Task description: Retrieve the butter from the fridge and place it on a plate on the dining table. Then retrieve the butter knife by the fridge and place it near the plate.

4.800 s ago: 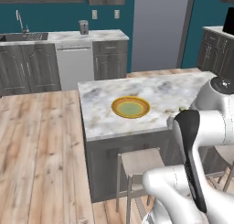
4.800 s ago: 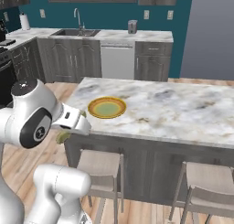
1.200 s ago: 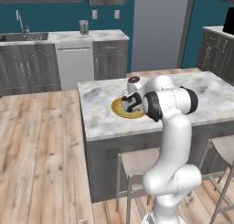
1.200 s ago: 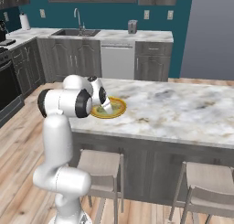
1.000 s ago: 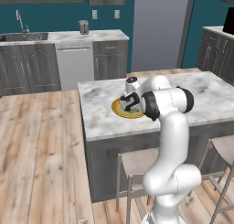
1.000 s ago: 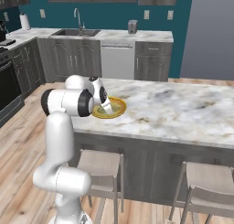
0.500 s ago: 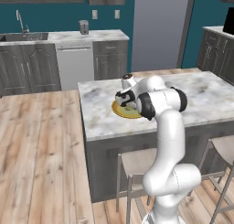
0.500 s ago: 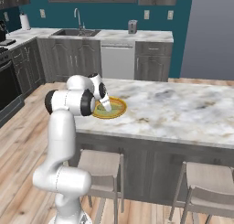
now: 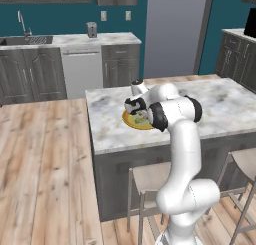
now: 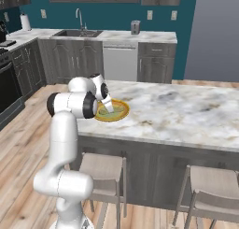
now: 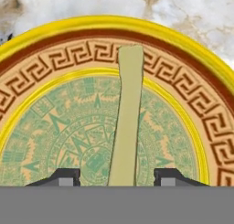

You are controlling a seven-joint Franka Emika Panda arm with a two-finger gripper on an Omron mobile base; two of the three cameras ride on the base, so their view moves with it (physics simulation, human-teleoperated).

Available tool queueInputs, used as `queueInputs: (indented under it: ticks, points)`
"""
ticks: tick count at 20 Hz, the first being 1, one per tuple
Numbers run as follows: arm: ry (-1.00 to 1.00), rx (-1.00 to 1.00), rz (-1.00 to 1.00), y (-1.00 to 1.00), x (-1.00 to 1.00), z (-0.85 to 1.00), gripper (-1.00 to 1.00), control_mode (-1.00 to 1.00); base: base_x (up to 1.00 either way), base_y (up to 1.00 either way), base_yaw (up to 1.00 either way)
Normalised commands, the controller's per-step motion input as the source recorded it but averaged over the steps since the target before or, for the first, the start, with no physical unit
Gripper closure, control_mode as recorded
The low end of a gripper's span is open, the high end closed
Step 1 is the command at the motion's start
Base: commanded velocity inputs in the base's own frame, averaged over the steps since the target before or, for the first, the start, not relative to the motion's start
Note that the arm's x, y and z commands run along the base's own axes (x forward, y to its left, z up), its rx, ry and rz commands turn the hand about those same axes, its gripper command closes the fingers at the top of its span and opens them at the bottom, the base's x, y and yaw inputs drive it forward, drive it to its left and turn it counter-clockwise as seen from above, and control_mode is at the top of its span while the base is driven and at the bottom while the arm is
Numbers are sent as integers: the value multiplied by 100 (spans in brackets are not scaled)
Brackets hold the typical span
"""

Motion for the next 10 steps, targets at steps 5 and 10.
queueInputs:
  ticks: [5,10]
  points:
    - [0,0,0,0,1,0,-100,-100,0,0,0]
    - [18,1,-3,-13,0,40,-100,-100,0,0,0]
